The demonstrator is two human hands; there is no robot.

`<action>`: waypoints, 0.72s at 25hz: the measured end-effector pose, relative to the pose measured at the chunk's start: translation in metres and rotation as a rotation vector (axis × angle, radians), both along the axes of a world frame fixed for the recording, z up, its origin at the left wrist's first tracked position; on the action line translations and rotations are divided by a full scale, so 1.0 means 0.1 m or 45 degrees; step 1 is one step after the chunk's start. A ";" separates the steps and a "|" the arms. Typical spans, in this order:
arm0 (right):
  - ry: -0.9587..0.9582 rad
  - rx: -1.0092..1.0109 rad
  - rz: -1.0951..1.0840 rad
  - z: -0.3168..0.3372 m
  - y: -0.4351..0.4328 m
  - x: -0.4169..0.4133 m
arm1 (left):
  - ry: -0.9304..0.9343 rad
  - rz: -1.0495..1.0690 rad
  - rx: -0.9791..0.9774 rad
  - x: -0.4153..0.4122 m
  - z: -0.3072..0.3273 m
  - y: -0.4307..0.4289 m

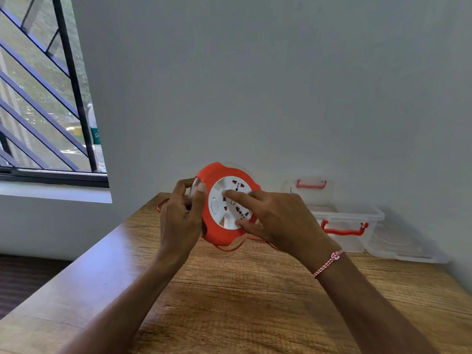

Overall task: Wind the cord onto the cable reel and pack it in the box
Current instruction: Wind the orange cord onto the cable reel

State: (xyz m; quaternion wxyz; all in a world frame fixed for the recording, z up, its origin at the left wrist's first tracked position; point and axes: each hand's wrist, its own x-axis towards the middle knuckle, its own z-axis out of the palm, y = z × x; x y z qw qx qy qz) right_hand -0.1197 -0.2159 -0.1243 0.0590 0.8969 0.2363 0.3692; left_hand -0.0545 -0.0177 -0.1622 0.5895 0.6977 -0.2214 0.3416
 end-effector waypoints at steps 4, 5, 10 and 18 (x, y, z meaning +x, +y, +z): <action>0.073 0.082 -0.023 -0.01 -0.02 0.00 | -0.054 0.007 0.069 -0.02 -0.02 -0.02; 0.069 0.111 -0.010 -0.01 -0.02 -0.01 | -0.064 0.008 0.079 -0.02 -0.02 -0.03; -0.051 0.238 -0.080 -0.11 0.12 0.01 | -0.082 0.044 0.082 -0.06 -0.03 -0.05; 0.379 1.560 -0.084 -0.18 0.42 0.03 | -0.181 0.095 0.084 -0.17 -0.04 -0.10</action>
